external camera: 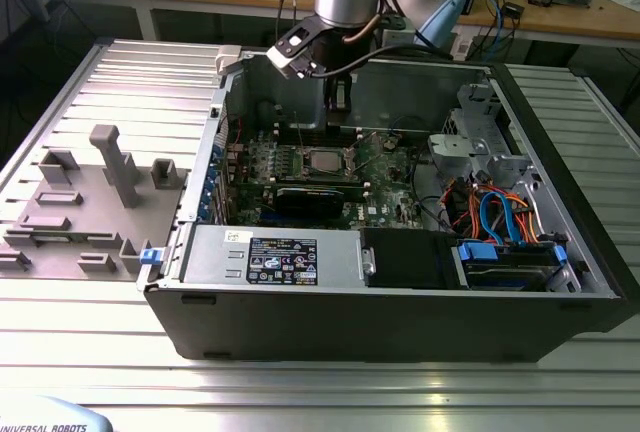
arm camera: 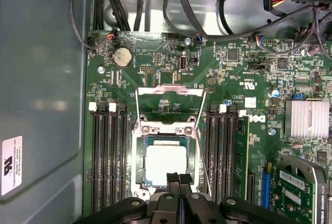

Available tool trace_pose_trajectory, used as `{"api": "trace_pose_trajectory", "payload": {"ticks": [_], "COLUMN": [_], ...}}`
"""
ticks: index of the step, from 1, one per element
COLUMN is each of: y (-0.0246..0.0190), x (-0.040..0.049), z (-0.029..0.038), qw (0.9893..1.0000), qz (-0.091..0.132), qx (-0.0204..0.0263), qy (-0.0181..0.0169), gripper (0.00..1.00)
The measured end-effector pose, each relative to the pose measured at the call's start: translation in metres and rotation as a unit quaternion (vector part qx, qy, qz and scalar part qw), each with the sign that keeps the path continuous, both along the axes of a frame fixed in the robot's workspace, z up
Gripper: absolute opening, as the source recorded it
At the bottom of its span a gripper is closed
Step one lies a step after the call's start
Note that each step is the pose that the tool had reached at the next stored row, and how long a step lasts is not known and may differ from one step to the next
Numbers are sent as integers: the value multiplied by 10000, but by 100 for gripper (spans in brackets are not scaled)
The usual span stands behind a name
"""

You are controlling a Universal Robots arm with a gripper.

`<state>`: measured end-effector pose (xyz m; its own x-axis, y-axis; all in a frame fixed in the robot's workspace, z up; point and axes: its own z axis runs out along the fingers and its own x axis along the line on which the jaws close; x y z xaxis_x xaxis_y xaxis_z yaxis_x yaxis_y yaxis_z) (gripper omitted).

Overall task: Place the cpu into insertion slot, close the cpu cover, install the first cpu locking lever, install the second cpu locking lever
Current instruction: 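Close the cpu cover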

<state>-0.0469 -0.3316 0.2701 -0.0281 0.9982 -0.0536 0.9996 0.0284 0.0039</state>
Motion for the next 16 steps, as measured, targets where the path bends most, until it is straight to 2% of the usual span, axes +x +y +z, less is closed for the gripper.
{"api": "trace_pose_trajectory", "payload": {"ticks": [16], "y": [1], "x": [18], "z": [16], "qw": [10000], "qz": [0], "qx": [2], "qy": [-1], "gripper": [11]}}
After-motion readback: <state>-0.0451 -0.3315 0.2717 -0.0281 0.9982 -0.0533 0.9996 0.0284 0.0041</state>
